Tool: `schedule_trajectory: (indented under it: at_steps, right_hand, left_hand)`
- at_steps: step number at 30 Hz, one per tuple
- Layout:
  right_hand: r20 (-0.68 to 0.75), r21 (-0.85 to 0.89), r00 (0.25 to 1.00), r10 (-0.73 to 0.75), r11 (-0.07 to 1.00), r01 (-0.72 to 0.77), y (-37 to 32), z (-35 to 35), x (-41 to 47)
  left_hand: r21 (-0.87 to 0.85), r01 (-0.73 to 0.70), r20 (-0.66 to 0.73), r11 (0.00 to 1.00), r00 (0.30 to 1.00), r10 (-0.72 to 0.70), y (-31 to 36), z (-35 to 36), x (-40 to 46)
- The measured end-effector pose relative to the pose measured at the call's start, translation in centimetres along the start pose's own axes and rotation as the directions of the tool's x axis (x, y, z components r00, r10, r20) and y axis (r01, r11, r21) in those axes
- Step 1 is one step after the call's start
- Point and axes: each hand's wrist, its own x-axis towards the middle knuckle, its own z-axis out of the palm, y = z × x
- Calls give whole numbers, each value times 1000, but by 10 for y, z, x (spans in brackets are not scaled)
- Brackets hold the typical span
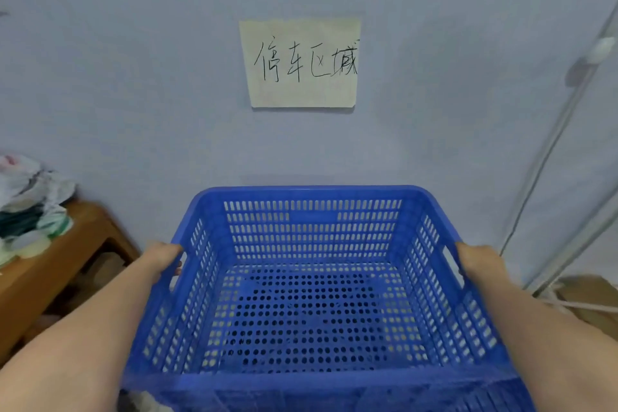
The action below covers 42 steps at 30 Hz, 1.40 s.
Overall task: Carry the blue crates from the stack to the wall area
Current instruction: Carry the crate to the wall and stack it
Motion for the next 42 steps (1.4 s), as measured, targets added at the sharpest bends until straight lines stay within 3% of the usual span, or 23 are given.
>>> schedule_trajectory:
  at_steps: [8,14,25,32,39,42]
  right_hand:
    - [20,66,998,61,996,-63,-68,50,15]
    - [12,59,968,250,966,-250,-73,102,17]
    - [41,316,819,572,770,-554,-34,176,28]
    - [78,400,767,637,685,-609,-17,200,69]
    - [123,396,761,637,672,-626,57,237,153]
    - [127,401,762,635,670,-624,29,240,152]
  left_hand:
    - [-13,87,25,996,996,-87,1,11,104]
    - [13,138,104,990,985,-138,-14,35,187]
    - [97,294,223,951,924,-309,-72,103,268]
    - [94,433,264,896,857,-442,-106,139,286]
    - [49,463,239,885,855,-460,-110,163,303]
    - [16,465,243,885,857,-455,-114,169,317]
